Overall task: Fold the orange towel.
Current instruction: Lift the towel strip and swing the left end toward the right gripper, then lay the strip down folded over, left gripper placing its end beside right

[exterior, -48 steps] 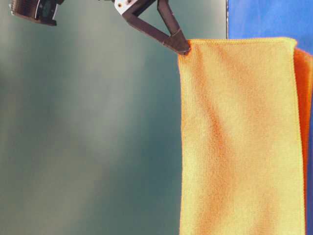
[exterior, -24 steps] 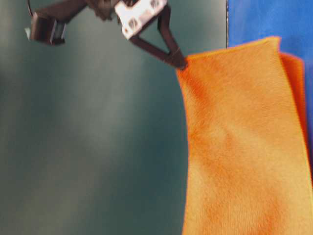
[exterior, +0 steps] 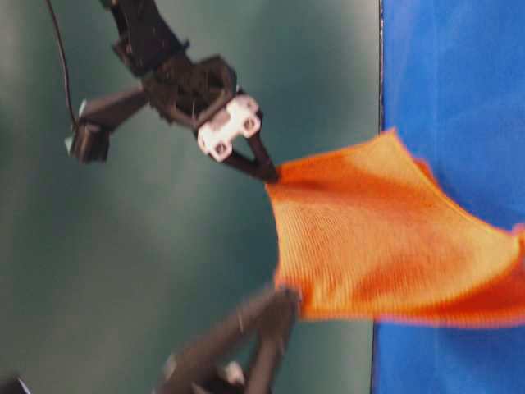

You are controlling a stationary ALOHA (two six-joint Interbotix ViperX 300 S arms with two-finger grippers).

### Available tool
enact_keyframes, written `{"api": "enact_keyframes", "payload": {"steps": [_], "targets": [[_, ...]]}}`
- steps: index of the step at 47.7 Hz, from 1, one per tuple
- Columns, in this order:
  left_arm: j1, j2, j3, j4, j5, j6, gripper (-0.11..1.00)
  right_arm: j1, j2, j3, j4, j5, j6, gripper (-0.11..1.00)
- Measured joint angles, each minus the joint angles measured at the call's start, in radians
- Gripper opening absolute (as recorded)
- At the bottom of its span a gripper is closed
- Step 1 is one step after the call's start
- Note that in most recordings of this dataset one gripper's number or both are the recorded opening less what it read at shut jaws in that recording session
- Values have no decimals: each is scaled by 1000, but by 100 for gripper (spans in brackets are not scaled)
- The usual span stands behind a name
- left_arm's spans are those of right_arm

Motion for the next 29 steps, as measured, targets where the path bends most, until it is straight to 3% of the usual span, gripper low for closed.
{"api": "enact_keyframes", "payload": {"steps": [6,14,29], "targets": [[-12,67,-77,0,0,55,7,5,40,-57,-35,0,-6,3],[-12,126,-144,0,0,89,7,8,67,-92,-46,-2,-5,3],[-9,202,-230,0,-9,132,7,-12,41,-37,-46,2,3,3]]}}
